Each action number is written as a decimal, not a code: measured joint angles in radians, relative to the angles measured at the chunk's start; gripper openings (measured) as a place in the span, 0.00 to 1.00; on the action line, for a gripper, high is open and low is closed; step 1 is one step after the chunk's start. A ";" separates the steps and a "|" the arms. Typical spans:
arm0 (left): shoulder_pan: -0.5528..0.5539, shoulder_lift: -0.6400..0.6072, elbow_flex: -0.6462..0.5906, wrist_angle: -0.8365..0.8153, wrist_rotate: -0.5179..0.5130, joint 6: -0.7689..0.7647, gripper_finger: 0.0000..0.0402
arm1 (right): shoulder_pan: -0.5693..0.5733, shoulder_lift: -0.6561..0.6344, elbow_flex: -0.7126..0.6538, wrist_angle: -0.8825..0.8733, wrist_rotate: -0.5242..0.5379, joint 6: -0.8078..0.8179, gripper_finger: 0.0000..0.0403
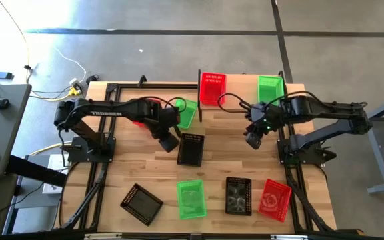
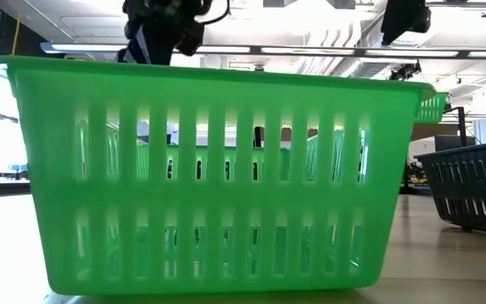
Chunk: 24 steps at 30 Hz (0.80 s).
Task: Stack baskets on shelf by color
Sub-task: Put the top black basket on the shelf
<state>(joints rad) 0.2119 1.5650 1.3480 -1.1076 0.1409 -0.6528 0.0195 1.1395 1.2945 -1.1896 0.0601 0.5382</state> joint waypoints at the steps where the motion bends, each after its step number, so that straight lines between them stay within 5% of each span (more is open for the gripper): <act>1: 0.000 0.000 -0.010 0.015 0.000 -0.030 0.22 | 0.004 0.000 0.000 0.000 0.000 -0.014 0.25; 8: 0.000 0.000 -0.095 0.161 -0.002 -0.281 0.32 | 0.021 0.000 0.000 0.000 0.002 -0.091 0.25; 14: -0.005 0.000 -0.143 0.320 -0.013 -0.349 0.31 | 0.021 0.000 0.000 0.000 0.037 -0.125 0.25; 24: -0.016 0.041 -0.143 0.341 -0.086 -0.394 0.30 | 0.021 0.000 0.000 0.002 0.051 -0.155 0.25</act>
<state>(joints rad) 0.1962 1.6058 1.2048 -0.7668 0.0547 -1.0473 0.0402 1.1397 1.2945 -1.1873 0.1112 0.3836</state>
